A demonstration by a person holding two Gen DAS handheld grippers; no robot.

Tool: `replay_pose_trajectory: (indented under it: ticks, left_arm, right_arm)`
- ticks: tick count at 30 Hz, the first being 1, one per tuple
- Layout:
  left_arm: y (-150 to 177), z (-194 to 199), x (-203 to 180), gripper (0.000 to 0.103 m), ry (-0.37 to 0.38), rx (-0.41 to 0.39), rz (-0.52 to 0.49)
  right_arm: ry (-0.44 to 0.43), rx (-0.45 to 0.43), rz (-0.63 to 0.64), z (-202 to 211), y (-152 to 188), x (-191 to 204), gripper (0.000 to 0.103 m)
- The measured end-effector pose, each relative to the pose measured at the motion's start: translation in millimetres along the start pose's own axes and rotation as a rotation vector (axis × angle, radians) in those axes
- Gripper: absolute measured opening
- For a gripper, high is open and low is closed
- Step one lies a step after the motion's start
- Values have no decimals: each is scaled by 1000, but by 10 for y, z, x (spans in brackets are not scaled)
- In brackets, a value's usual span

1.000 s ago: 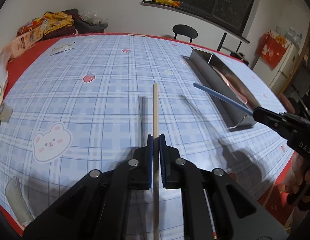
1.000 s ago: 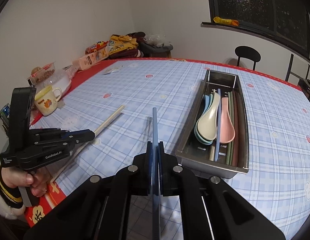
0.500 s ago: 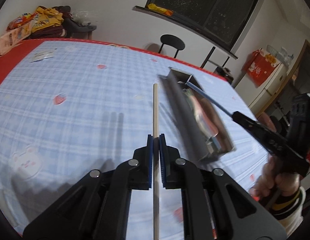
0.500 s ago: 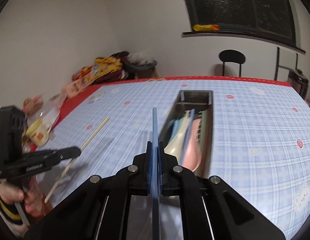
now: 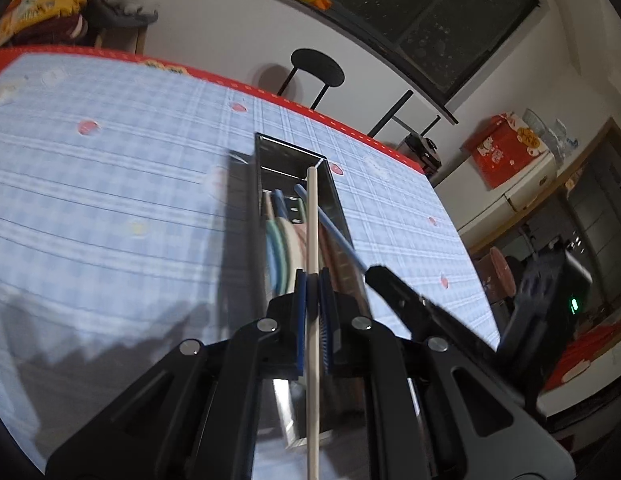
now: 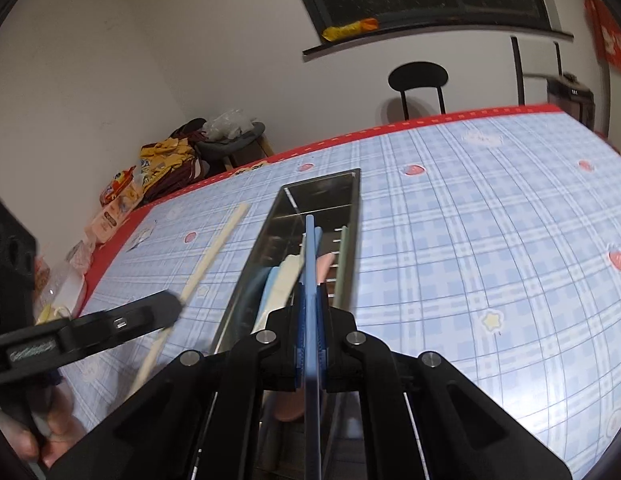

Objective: Organize utensils
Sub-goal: 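Carry both chopsticks into the steel caddy and open both tools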

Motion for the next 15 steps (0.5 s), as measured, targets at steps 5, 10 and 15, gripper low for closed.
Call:
replay_pose_trajectory:
  ticks: [5, 10, 15]
  left_arm:
    - [-56, -298, 3, 10, 11, 25, 53]
    - [-57, -473, 64, 10, 4, 37, 98]
    - [-97, -559, 132, 10, -1, 27, 137]
  right_arm:
    - [4, 0, -26, -29, -15, -63, 6]
    - [17, 5, -45, -83, -22, -109, 6]
    - [23, 12, -41, -114, -12, -107, 6]
Point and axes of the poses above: each gripper's, at about its wrist camera, not at the fingertips, and z roughly against the way its jaws point, x to its left, y to its underside, the point moved 1 cm from there along -z, roughly the way its jaws point, and after that the axes turned 3 degrees about -z, right-handed, at the moved point
